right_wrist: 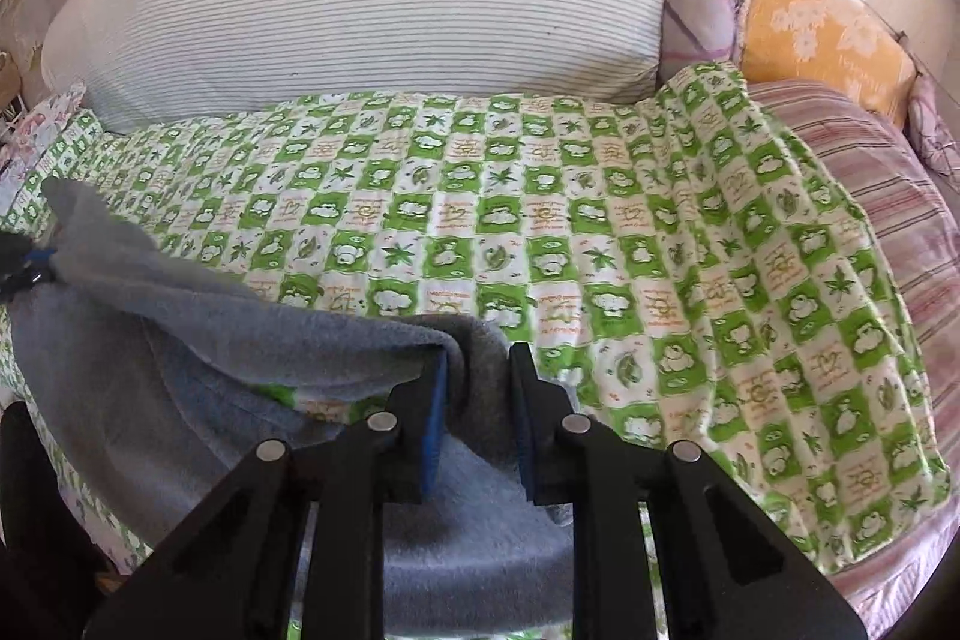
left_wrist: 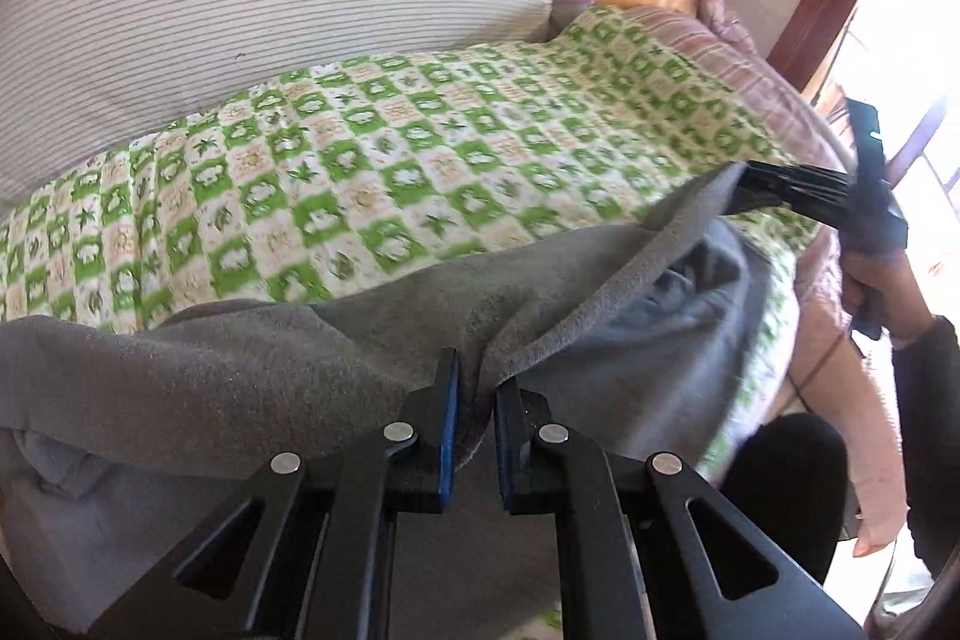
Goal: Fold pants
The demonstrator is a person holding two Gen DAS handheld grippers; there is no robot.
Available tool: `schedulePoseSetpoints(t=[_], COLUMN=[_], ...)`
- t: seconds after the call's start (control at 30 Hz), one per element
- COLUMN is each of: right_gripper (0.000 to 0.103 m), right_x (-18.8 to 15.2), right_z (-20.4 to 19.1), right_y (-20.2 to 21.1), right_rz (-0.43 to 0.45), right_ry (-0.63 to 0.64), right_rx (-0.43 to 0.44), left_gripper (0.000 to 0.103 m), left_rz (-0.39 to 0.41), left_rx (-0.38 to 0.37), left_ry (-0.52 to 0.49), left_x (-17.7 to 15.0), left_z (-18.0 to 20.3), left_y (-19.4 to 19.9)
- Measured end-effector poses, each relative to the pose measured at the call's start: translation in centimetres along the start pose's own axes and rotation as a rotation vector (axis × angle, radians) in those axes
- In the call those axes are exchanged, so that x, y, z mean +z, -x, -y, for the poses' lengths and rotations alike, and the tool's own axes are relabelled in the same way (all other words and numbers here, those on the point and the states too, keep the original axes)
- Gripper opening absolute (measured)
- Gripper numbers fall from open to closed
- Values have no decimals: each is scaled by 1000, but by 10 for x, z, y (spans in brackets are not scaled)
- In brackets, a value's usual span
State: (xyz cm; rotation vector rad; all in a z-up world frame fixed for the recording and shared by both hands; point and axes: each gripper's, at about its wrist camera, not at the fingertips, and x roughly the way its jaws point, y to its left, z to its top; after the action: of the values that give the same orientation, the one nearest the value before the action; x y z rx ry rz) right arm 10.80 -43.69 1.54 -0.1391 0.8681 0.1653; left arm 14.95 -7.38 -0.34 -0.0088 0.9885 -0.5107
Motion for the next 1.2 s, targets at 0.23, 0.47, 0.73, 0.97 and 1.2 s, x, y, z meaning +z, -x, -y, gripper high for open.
schedulePoseSetpoints(t=[0.23, 0.47, 0.73, 0.97, 1.2], right_gripper=[21, 21, 21, 36, 66], right_x=[-11, -58, -101, -86, -48], right_z=[17, 19, 24, -3, -89], right_y=[17, 10, 7, 32, 51], right_rz=[70, -31, -148, -98, 11], right_ry=[-41, -31, -92, -50, 96], right_rx=[-23, 10, 72, 115, 224], left_gripper=[9, 9, 10, 31, 49], left_rz=[5, -87, -98, -101, -38], left_rx=[46, 39, 29, 4, 53], left_ry=[-77, -58, -70, -13, 72], left_x=[-38, -77, -89, -98, -103], left_z=[42, 39, 35, 23, -15], left_y=[-1, -25, -26, -18, 16])
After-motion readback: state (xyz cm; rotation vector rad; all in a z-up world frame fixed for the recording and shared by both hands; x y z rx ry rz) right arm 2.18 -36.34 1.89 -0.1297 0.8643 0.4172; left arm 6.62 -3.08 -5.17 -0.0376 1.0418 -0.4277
